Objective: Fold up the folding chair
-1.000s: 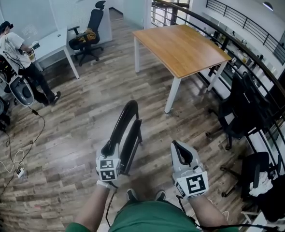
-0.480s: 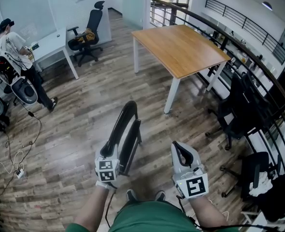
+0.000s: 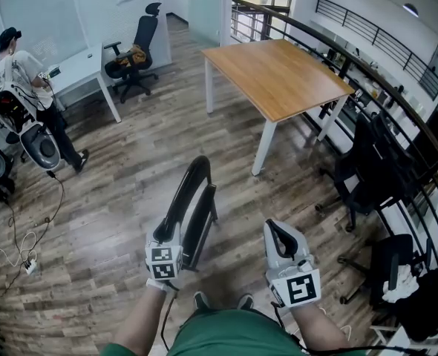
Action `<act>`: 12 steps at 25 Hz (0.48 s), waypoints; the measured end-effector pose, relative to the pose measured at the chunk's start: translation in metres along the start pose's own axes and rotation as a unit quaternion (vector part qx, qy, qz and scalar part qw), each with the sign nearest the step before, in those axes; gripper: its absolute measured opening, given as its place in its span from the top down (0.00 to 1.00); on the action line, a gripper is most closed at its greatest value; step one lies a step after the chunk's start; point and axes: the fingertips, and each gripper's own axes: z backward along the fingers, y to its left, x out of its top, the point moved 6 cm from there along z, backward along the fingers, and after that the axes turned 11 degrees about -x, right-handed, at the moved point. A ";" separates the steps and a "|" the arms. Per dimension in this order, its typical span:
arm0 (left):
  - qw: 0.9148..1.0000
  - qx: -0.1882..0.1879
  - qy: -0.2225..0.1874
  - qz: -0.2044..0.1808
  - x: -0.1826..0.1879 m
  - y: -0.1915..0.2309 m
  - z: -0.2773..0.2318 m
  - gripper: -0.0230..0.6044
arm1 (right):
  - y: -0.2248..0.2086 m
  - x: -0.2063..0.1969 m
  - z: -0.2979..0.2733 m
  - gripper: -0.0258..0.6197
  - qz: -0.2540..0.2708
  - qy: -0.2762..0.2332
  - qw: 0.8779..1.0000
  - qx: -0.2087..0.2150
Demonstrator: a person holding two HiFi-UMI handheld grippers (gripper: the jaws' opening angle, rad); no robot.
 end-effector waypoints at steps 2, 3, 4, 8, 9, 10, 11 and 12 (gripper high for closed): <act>1.000 -0.001 -0.002 -0.001 0.001 0.000 0.000 0.72 | 0.000 0.000 0.001 0.95 0.004 0.002 1.000 0.001; 1.000 -0.001 -0.002 -0.001 0.001 -0.001 0.000 0.72 | 0.000 0.001 0.001 0.95 0.005 0.002 1.000 0.000; 1.000 -0.001 -0.002 0.000 0.001 -0.001 0.001 0.72 | 0.000 0.001 0.002 0.95 0.006 0.002 1.000 0.000; 1.000 -0.001 -0.002 -0.001 0.002 -0.003 0.000 0.72 | -0.001 0.002 0.002 0.95 0.001 -0.001 1.000 -0.002; 1.000 -0.001 -0.001 -0.002 0.001 -0.004 -0.001 0.72 | -0.003 0.001 0.002 0.95 0.002 0.000 1.000 -0.002; 1.000 0.000 0.000 -0.003 0.001 -0.005 -0.001 0.72 | -0.004 0.000 0.003 0.95 0.005 0.001 1.000 -0.002; 1.000 0.000 0.000 -0.004 0.001 -0.005 -0.002 0.72 | -0.005 -0.001 0.004 0.95 0.005 0.002 1.000 -0.001; 1.000 0.000 -0.001 -0.005 0.001 -0.006 -0.002 0.72 | -0.006 -0.001 0.004 0.95 0.005 0.002 1.000 -0.002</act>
